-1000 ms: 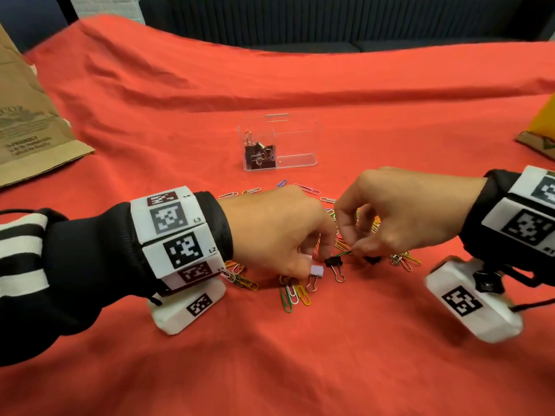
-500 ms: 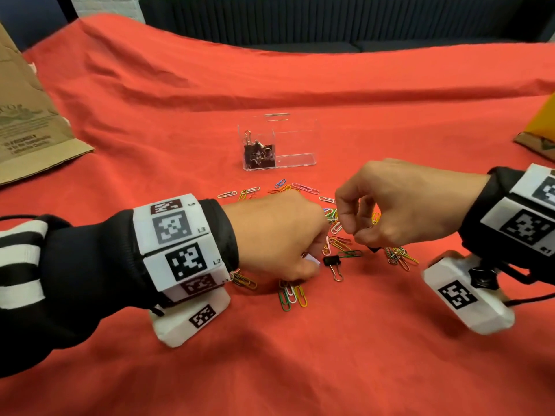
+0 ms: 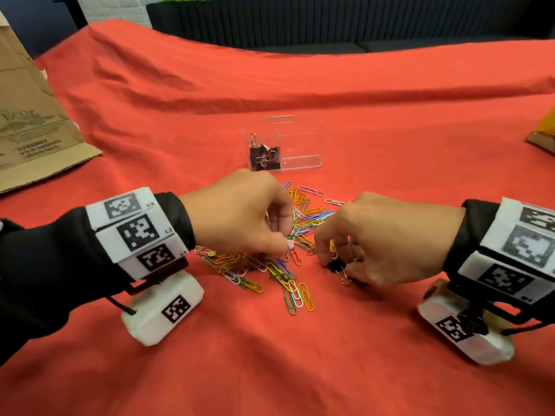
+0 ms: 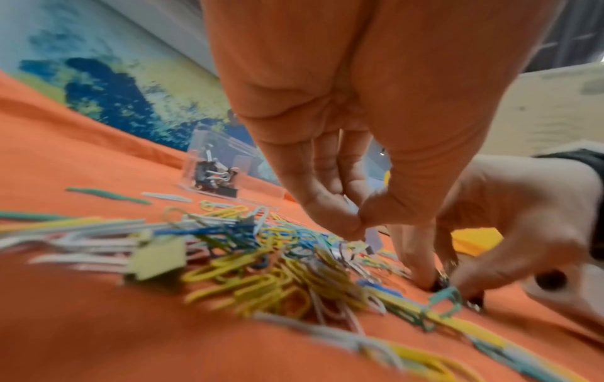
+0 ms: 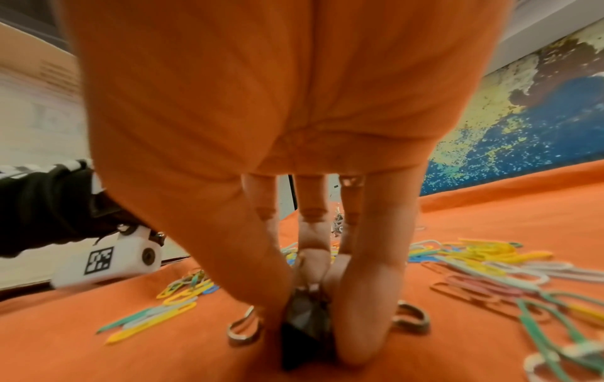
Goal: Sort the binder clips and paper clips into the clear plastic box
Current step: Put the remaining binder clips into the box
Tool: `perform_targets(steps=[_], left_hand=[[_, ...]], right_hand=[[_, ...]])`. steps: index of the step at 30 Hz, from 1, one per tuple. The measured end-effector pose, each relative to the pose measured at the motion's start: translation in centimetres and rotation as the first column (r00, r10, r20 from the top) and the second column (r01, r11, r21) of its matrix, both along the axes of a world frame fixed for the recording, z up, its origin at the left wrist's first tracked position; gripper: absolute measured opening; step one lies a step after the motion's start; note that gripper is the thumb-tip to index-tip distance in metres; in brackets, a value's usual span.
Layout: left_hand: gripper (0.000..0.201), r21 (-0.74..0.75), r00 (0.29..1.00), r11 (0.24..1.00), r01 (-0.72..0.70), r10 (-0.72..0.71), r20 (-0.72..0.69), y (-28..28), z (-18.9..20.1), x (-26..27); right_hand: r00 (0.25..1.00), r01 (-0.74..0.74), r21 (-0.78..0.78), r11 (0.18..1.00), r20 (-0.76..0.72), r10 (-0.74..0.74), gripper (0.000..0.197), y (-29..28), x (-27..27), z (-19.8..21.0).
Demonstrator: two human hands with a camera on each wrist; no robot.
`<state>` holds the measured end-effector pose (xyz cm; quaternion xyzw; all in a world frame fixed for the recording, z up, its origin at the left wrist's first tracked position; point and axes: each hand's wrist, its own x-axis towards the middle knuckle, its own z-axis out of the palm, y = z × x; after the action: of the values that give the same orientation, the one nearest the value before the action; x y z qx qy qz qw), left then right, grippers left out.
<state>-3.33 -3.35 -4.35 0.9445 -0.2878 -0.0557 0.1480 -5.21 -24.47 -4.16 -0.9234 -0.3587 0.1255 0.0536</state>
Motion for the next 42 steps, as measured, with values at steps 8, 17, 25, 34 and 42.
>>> perform_targets(steps=[8,17,25,34,42], left_hand=[[0.026,-0.26,0.997,0.965,-0.039,0.02,-0.075,3.0,1.3,2.8],[0.021,-0.1,0.897,0.957,-0.271,0.288,0.336,3.7,3.5,14.5],[0.035,-0.048,0.878,0.978,-0.203,0.203,0.434,4.0,2.8,14.4],[0.026,0.084,0.959,0.96,0.267,-0.273,0.073,0.7,-0.2,4.3],[0.025,0.19,0.943,0.924,0.331,-0.322,-0.078,0.0,-1.0,3.7]], right_hand=[[1.0,0.006,0.002,1.0,0.022,-0.006,0.012,-0.7,0.3,0.1],[0.999,0.036,0.068,0.997,0.025,-0.038,0.012,-1.2,0.8,1.6],[0.989,0.127,0.412,0.902,0.012,-0.145,0.012,-2.1,5.3,5.4],[0.927,0.369,0.769,0.523,-0.343,-0.151,0.02,4.2,14.1,6.1],[0.907,0.421,0.689,0.59,-0.315,-0.279,0.023,8.2,17.7,5.1]])
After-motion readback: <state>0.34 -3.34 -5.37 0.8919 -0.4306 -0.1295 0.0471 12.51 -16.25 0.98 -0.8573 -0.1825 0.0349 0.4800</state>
